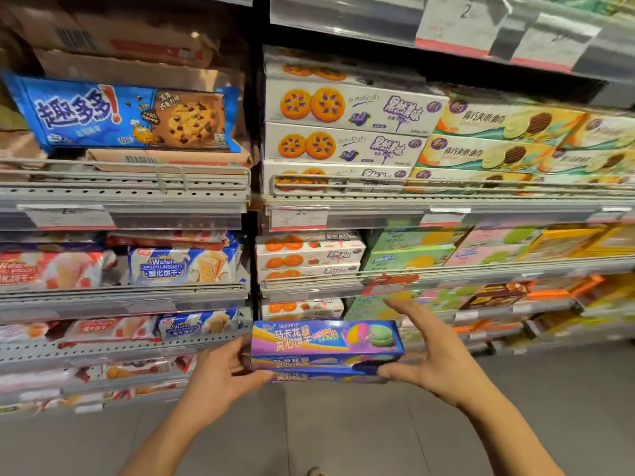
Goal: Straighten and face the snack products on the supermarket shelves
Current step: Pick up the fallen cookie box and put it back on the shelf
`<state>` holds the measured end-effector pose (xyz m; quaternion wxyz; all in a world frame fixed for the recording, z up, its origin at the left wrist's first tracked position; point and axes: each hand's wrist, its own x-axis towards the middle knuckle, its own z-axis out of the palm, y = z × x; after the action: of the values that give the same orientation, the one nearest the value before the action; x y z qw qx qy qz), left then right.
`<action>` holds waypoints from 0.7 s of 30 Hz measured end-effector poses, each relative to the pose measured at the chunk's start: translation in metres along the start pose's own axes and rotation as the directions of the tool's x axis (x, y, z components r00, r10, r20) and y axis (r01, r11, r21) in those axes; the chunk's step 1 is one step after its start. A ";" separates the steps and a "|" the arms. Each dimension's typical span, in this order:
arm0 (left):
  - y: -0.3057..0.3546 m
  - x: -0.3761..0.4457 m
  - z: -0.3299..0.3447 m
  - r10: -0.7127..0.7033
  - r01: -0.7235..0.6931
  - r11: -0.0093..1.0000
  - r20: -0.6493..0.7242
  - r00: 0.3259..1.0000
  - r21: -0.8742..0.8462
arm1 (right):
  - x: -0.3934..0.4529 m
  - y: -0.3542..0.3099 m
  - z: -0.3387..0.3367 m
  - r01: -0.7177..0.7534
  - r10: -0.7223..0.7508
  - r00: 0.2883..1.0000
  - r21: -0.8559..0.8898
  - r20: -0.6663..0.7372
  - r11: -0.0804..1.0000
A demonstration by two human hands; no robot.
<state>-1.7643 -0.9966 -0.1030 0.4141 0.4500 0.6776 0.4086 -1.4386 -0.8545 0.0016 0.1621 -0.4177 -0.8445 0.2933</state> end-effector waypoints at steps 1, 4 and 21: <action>0.000 0.001 0.001 -0.001 0.001 1.000 -0.002 1.000 -0.015 | -0.006 0.006 -0.004 -0.040 0.042 0.999 0.093 -0.015 0.995; 0.002 0.003 0.006 0.001 -0.001 0.999 0.001 1.000 -0.048 | -0.022 0.018 0.005 -0.105 0.111 0.994 0.343 0.002 0.933; 0.014 -0.004 0.059 -0.099 0.094 0.966 -0.006 0.995 -0.242 | 0.000 -0.002 0.038 -0.009 0.239 0.899 0.530 -0.368 0.848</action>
<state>-1.7050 -0.9862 -0.1086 0.4791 0.3591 0.6476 0.4713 -1.4594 -0.8694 -0.0263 0.4259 -0.4669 -0.6504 0.4215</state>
